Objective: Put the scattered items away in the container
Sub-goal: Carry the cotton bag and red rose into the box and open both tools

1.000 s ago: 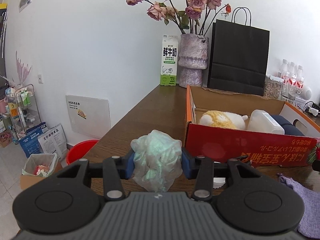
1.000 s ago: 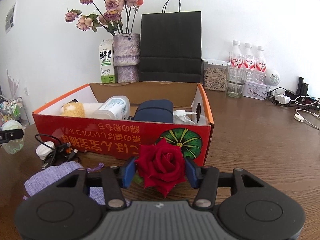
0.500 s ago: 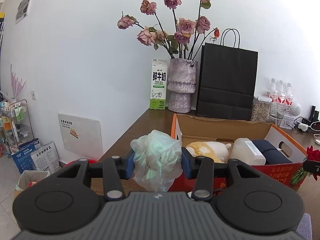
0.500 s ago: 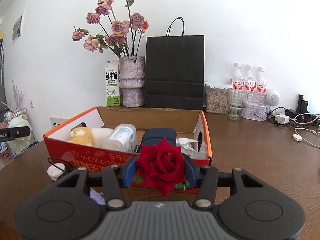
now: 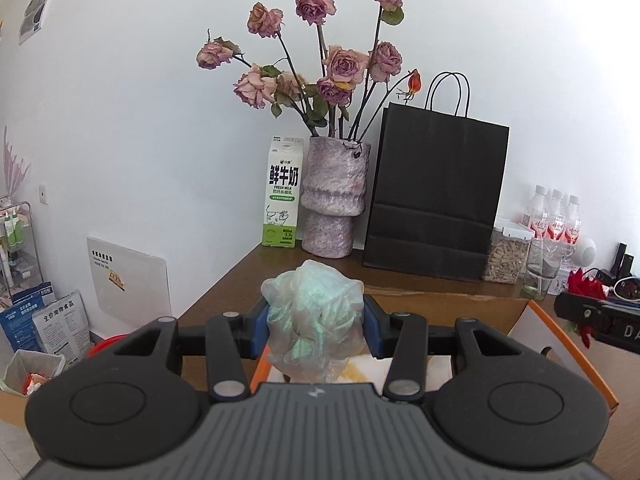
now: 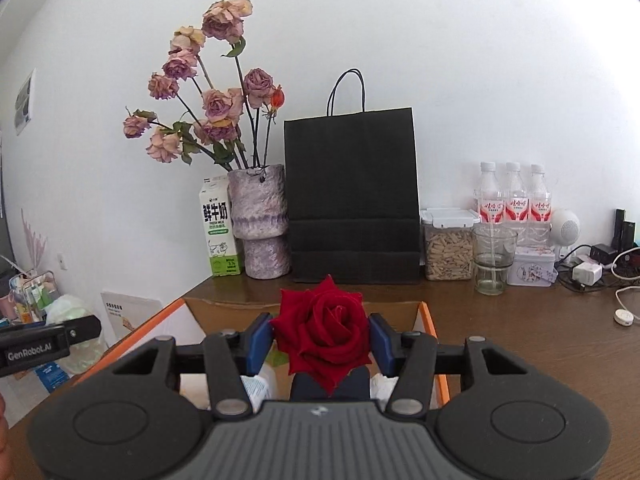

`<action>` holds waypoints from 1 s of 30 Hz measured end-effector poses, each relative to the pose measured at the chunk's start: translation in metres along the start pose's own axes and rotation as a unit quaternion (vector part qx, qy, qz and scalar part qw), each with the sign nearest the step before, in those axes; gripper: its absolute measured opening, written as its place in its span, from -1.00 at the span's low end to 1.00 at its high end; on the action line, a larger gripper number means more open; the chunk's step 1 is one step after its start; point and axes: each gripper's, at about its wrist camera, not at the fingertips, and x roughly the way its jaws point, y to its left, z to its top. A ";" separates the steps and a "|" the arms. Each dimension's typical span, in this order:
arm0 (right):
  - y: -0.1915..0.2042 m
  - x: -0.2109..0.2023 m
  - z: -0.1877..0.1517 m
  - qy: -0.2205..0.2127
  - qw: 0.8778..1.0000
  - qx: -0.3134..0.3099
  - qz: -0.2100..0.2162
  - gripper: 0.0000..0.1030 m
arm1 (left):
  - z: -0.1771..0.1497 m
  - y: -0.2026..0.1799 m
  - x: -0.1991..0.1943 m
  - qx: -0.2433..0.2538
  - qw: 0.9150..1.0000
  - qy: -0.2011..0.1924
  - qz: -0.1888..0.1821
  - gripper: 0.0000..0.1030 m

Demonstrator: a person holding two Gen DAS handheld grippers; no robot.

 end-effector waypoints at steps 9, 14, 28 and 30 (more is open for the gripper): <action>-0.006 0.050 -0.016 0.031 0.998 -0.014 -0.051 -0.02 | -0.003 -0.028 0.063 0.011 1.000 0.025 0.001 -0.10; -0.010 0.055 -0.024 0.038 0.997 -0.004 -0.064 -0.02 | -0.013 -0.019 0.068 0.006 0.999 0.044 0.018 -0.10; -0.004 0.046 -0.033 0.047 0.997 -0.012 -0.054 -0.02 | -0.023 -0.035 0.058 0.043 0.998 0.036 0.008 -0.09; -0.002 0.045 -0.033 0.045 0.997 -0.016 -0.054 -0.02 | -0.024 -0.036 0.057 0.045 0.998 0.034 0.005 -0.08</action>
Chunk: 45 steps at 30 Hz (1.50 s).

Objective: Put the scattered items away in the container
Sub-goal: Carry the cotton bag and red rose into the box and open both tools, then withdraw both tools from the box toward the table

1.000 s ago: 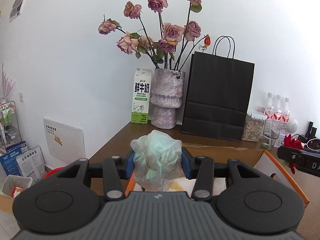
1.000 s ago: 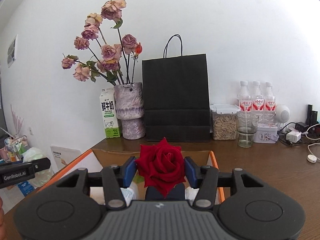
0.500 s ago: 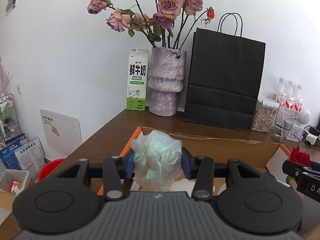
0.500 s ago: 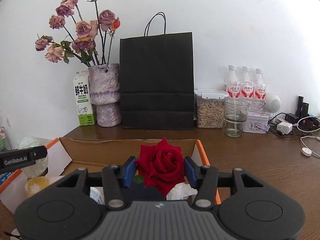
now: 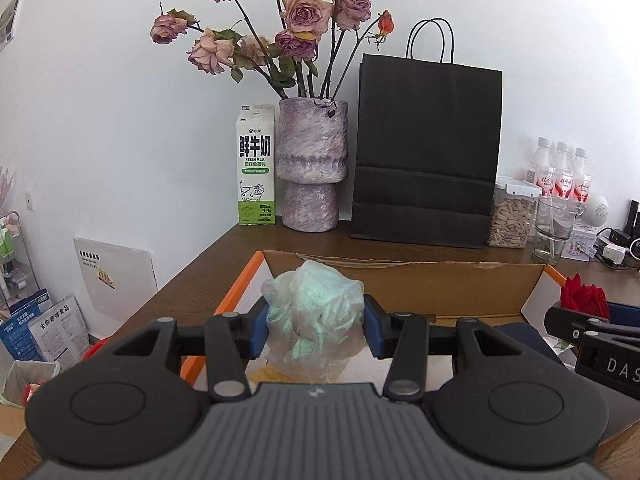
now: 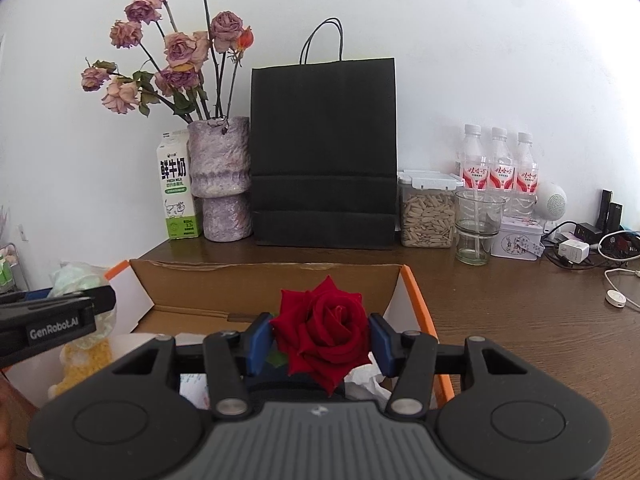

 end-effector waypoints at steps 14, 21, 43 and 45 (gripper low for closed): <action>0.001 -0.008 -0.002 -0.009 1.000 0.003 0.023 0.74 | -0.003 -0.001 -0.005 0.002 0.999 -0.031 0.014 1.00; 0.006 -0.014 -0.002 -0.025 0.999 -0.005 0.024 1.00 | -0.001 0.000 -0.018 -0.005 0.998 -0.058 0.009 1.00; 0.003 -0.022 -0.005 -0.029 0.999 -0.004 0.014 1.00 | -0.004 0.002 -0.023 -0.002 0.998 -0.060 0.009 1.00; 0.002 -0.025 -0.007 -0.029 0.999 -0.005 0.014 1.00 | -0.005 0.003 -0.025 0.000 0.998 -0.061 0.007 1.00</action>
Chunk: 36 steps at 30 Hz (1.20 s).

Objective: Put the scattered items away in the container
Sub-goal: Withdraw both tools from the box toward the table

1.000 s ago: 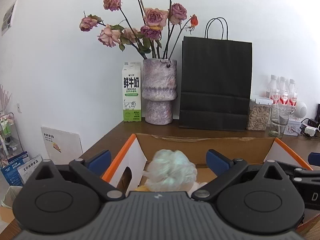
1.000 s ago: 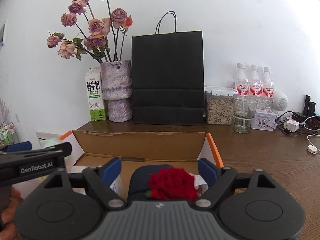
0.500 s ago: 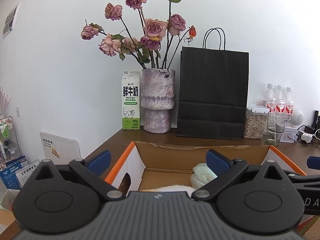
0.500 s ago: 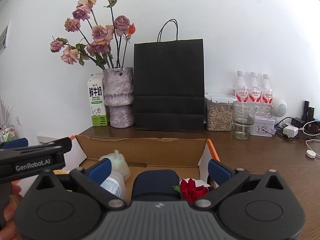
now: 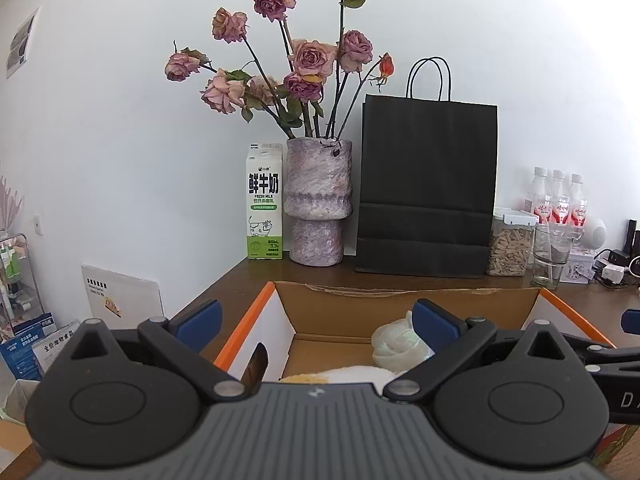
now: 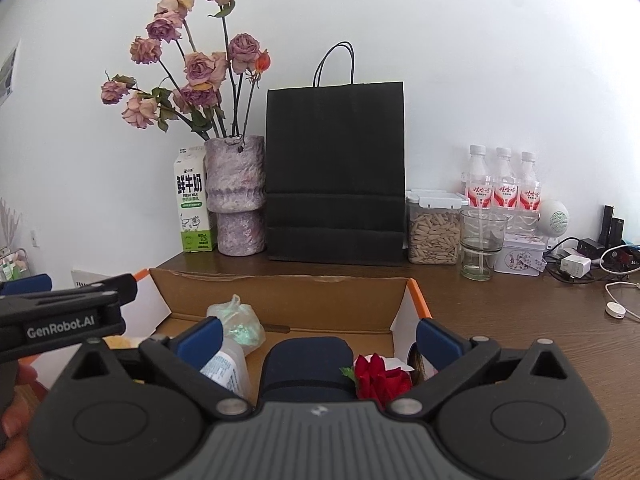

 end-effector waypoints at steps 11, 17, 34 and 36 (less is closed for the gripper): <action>-0.001 -0.017 -0.007 -0.017 1.000 -0.012 -0.003 1.00 | -0.013 0.003 -0.017 0.017 1.000 -0.024 -0.010 1.00; -0.003 -0.016 -0.016 -0.010 1.000 -0.010 -0.009 1.00 | -0.017 0.006 -0.023 0.014 0.999 -0.040 -0.003 1.00; -0.010 -0.052 -0.046 -0.031 0.999 -0.029 -0.031 1.00 | -0.042 0.038 -0.058 0.007 0.998 -0.037 0.045 1.00; -0.012 -0.057 -0.049 -0.030 0.999 -0.027 -0.031 1.00 | -0.044 0.043 -0.063 0.004 0.999 -0.027 0.047 1.00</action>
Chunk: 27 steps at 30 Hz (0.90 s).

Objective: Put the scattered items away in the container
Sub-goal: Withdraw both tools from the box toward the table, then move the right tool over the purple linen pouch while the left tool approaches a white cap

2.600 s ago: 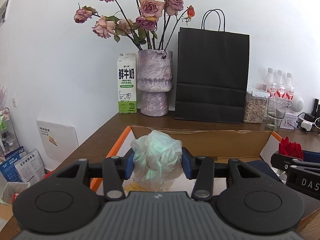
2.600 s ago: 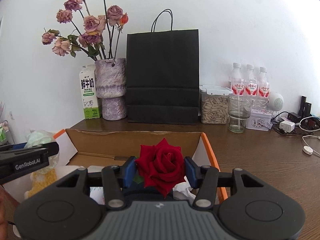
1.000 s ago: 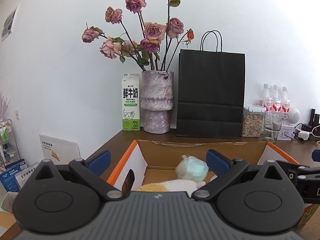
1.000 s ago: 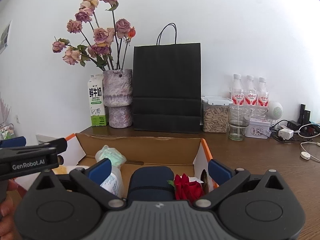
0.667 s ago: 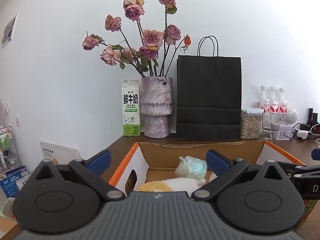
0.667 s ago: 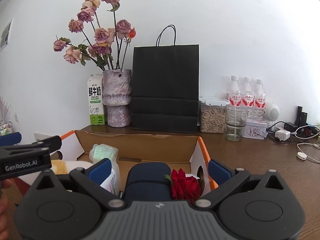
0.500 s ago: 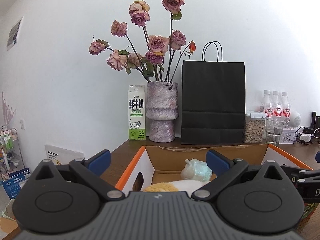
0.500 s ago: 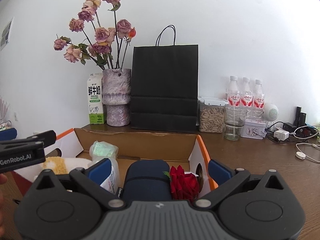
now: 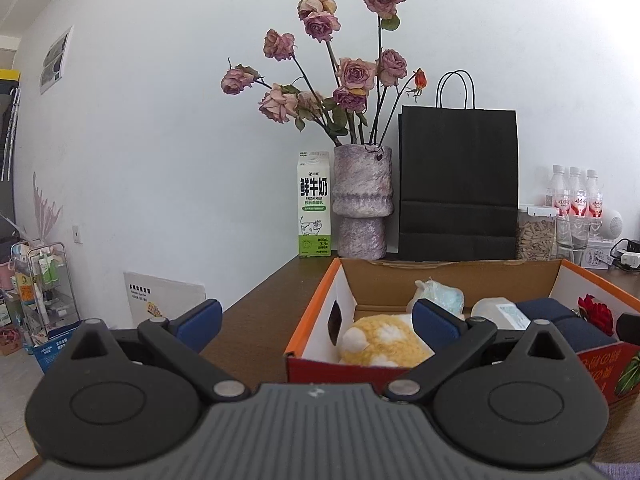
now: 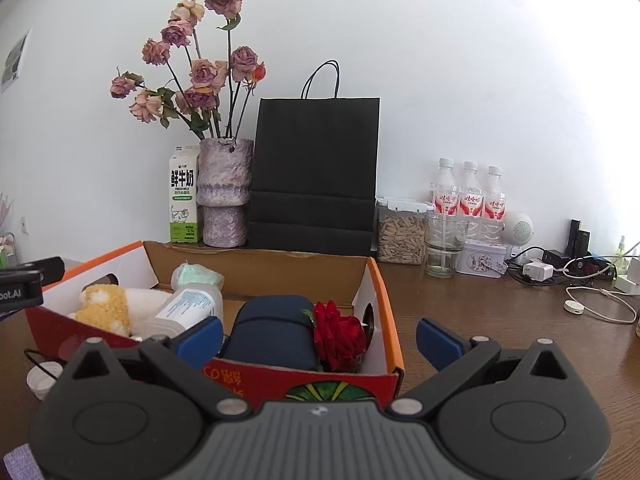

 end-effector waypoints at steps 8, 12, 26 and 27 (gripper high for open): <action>-0.009 -0.034 -0.008 0.023 1.000 0.000 0.019 1.00 | -0.007 0.027 -0.025 -0.004 1.000 0.028 -0.001 1.00; -0.005 -0.053 -0.014 0.044 0.998 -0.014 0.038 1.00 | -0.011 0.032 -0.037 0.009 0.999 0.045 0.005 1.00; 0.036 -0.074 -0.041 0.165 0.973 -0.045 0.155 1.00 | -0.019 0.050 -0.068 0.023 0.997 0.071 -0.012 1.00; 0.039 -0.072 -0.042 0.171 0.971 -0.050 0.157 1.00 | -0.020 0.050 -0.069 0.023 0.997 0.075 -0.011 1.00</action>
